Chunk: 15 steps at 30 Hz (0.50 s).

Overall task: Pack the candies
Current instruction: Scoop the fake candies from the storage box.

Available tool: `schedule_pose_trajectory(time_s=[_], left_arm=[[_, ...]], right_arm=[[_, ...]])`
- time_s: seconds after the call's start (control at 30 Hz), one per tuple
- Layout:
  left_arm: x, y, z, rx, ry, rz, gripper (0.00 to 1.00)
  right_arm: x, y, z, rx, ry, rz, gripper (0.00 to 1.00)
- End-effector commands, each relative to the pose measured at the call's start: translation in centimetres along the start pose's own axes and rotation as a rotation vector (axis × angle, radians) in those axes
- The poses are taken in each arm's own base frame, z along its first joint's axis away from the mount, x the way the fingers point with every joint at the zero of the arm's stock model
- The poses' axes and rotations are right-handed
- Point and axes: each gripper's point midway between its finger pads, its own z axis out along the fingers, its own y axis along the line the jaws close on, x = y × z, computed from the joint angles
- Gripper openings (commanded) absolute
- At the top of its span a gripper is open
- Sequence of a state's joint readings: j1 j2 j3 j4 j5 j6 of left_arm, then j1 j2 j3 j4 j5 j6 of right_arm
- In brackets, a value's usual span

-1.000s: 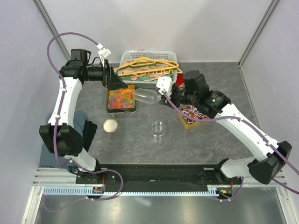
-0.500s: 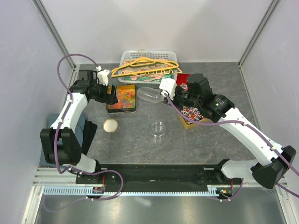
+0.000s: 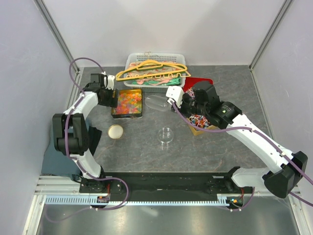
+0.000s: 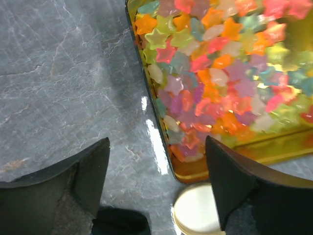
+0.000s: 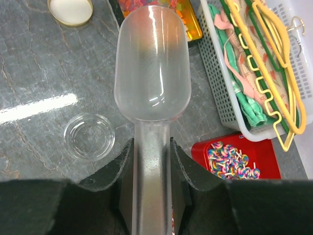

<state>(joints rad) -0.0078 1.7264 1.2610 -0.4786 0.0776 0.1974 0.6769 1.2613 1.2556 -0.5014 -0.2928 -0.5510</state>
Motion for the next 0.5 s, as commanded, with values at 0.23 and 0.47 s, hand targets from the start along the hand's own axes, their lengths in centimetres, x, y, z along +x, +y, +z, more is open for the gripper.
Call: schedule_pose_trajectory(time_s=[0.23, 0.47], left_arm=[[-2.4, 1.8, 3.2, -0.072, -0.016, -0.046, 0.65], [-2.0, 2.8, 4.7, -0.121, 0.002, -0.039, 0.52]], right_arm=[[-1.2, -0.5, -0.2, 0.032, -0.059, -0.028, 0.00], [-0.9, -0.4, 0.2, 0.021, -0.051, -0.023, 0.00]])
